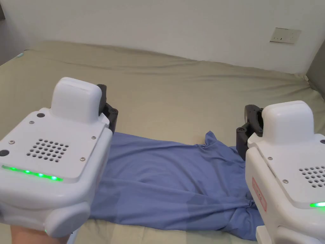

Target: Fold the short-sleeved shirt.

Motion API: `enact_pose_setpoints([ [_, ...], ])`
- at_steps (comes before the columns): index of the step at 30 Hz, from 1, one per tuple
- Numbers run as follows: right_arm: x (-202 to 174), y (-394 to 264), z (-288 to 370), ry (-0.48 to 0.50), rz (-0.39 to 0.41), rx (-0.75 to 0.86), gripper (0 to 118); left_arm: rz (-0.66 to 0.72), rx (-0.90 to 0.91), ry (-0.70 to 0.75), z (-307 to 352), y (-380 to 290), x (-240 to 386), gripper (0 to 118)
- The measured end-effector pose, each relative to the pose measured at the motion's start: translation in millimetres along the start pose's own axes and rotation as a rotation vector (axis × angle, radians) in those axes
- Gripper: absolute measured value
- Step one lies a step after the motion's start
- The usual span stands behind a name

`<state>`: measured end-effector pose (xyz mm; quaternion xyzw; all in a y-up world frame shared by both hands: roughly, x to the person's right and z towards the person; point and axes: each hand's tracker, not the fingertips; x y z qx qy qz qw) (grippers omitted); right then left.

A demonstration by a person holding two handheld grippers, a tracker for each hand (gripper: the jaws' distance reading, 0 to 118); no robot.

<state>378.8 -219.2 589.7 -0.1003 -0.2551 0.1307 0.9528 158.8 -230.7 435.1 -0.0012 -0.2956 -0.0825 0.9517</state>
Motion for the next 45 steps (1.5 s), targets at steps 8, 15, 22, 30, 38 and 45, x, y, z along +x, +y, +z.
enact_pose_setpoints([
  [8, 9.2, -8.3, -3.9, -0.021, -0.008, -0.019, 2, -0.001, -0.152, -0.042, -25.6, -18.6, -16.4, 0],
  [15, 16.7, -38.4, -6.0, -0.026, -0.001, -0.102, 2, 0.025, -0.451, -0.018, -59.0, -111.2, -39.3, 9],
  [22, 31.4, -63.1, -11.3, -0.047, -0.023, -0.190, 2, 0.140, -0.791, 0.052, -105.8, -233.0, -70.9, 112],
  [30, 51.0, -85.4, -12.1, -0.079, -0.025, -0.288, 2, 0.225, -0.957, 0.079, -118.5, -294.4, -90.4, 90],
  [38, 65.2, -103.4, -26.0, -0.077, -0.098, -0.390, 2, 0.082, -0.901, 0.000, -115.4, -269.1, -74.5, 6],
  [45, 95.4, -180.0, -75.7, 0.056, -0.241, -0.686, 113, 0.154, -0.799, 0.024, -87.0, -229.7, -84.9, 6],
])
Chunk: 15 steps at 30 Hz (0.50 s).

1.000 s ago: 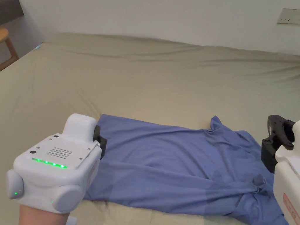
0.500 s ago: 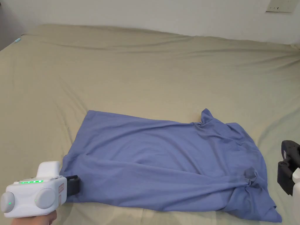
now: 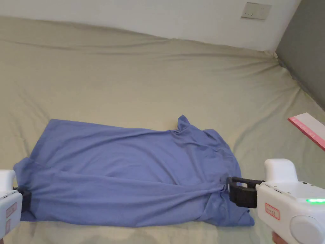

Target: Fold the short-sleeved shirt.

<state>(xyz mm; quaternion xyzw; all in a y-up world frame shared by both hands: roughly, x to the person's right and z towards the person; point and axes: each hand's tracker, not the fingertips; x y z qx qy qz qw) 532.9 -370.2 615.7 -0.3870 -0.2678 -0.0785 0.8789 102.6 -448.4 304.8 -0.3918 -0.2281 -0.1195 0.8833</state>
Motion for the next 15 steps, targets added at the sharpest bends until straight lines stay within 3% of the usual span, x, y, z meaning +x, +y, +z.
enact_pose_setpoints([
  [2, 11.8, -14.6, -31.8, -0.056, -0.033, -0.088, 113, -0.029, 0.039, 0.003, 19.3, 6.9, 9.3, 6],
  [5, 25.1, -34.5, -82.1, -0.109, -0.021, -0.244, 113, -0.058, 0.069, 0.007, 32.3, 14.0, 17.3, 6],
  [9, 34.0, -51.4, -127.5, -0.113, -0.091, -0.376, 113, -0.088, 0.084, 0.025, 32.9, 19.9, 22.7, 6],
  [13, 24.0, -54.6, -134.2, -0.090, -0.097, -0.374, 111, -0.115, 0.072, 0.043, 26.3, 20.6, 25.3, 6],
  [15, 17.1, -51.4, -126.7, -0.075, -0.082, -0.355, 99, -0.117, 0.063, 0.046, 24.2, 19.9, 24.9, 6],
])
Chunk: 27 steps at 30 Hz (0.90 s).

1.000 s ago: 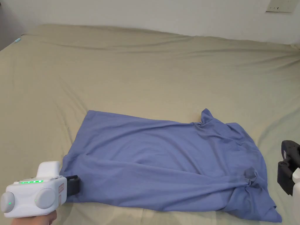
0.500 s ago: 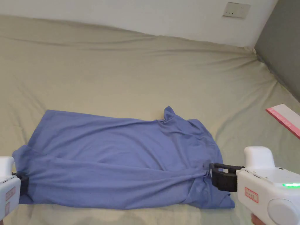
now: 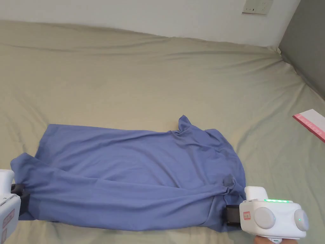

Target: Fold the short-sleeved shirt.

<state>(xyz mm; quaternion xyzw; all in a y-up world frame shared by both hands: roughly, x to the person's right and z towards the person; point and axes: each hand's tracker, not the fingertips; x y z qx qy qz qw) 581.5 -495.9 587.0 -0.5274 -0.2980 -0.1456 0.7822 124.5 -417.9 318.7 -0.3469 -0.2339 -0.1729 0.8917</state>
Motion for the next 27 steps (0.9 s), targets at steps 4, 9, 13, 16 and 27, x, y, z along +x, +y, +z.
enact_pose_setpoints([
  [4, -9.4, 6.4, 11.9, 0.041, 0.044, 0.016, 12, -0.007, -0.009, 0.009, -4.5, -0.1, -1.2, 6],
  [9, -4.2, 7.4, 48.8, 0.060, 0.021, 0.067, 12, 0.010, 0.019, 0.007, 11.5, 5.4, -7.8, 6],
  [13, 5.3, 5.6, 104.1, 0.102, 0.021, 0.129, 12, 0.000, 0.053, 0.004, 35.6, 13.2, -16.2, 6],
  [16, 11.0, -0.2, 141.7, 0.123, 0.055, 0.147, 12, -0.014, 0.064, 0.023, 59.1, 15.7, -23.4, 6],
  [27, 30.1, -70.3, 125.1, 0.131, -0.027, -0.023, 13, -0.068, -0.153, -0.019, 56.0, -56.9, -31.6, 6],
])
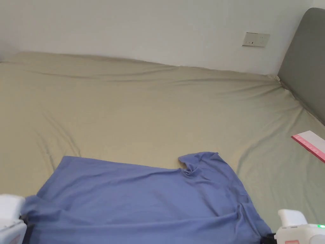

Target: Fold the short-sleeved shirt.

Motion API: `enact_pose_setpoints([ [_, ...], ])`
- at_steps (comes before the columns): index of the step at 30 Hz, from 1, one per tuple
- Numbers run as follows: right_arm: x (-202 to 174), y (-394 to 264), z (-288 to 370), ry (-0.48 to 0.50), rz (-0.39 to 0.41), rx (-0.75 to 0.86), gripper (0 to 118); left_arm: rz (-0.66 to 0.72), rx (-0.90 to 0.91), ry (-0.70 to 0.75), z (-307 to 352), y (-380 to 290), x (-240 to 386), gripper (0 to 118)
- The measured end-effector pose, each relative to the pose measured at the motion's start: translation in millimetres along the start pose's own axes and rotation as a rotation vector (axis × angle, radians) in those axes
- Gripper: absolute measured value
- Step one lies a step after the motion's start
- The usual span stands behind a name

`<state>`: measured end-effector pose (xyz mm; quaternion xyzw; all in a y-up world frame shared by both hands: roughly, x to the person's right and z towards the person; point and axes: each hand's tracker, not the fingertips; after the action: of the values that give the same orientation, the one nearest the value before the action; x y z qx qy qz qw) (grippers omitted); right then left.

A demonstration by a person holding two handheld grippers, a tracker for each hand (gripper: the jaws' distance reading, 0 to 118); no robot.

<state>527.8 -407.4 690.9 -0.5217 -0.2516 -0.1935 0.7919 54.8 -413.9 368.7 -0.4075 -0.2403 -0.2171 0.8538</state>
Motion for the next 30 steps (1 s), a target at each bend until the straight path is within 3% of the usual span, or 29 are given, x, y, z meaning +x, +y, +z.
enact_pose_setpoints([
  [4, 6.2, -18.4, -39.4, 0.002, -0.027, -0.101, 13, -0.034, -0.117, 0.007, -46.7, -36.6, 0.6, 6],
  [10, 13.4, -29.7, -75.0, 0.001, -0.070, -0.169, 13, 0.001, -0.145, -0.022, -68.5, -48.0, 0.2, 6],
  [12, 11.3, -26.2, -69.8, -0.003, -0.069, -0.161, 21, -0.033, -0.145, -0.013, -67.8, -46.3, 5.1, 6],
  [13, 9.3, -24.0, -66.6, -0.019, -0.049, -0.158, 34, -0.044, -0.135, -0.007, -66.7, -45.5, 5.8, 6],
  [14, 8.1, -22.3, -63.5, -0.058, -0.019, -0.146, 66, -0.047, -0.128, -0.009, -66.1, -45.0, 5.3, 18],
  [15, 6.9, -20.1, -59.9, -0.129, 0.018, -0.134, 89, -0.045, -0.120, -0.007, -64.0, -44.8, 5.5, 33],
  [16, 7.8, -15.9, -51.7, -0.148, 0.043, -0.102, 100, -0.038, -0.104, 0.005, -60.6, -41.6, 4.0, 56],
  [17, 8.1, -11.9, -42.0, -0.133, 0.049, -0.058, 100, -0.023, -0.083, 0.006, -56.4, -38.0, 1.3, 89],
  [18, 7.7, -5.3, -28.2, -0.119, 0.043, -0.006, 100, 0.007, -0.050, -0.009, -49.8, -31.9, -2.3, 104],
  [23, -10.5, 31.8, 57.9, -0.087, 0.037, 0.302, 100, 0.074, 0.217, -0.026, 16.6, 18.9, -6.8, 107],
  [30, -78.6, 58.0, 178.0, -0.071, 0.150, 0.776, 100, 0.167, 0.667, -0.037, 134.5, 89.4, 4.1, 106],
])
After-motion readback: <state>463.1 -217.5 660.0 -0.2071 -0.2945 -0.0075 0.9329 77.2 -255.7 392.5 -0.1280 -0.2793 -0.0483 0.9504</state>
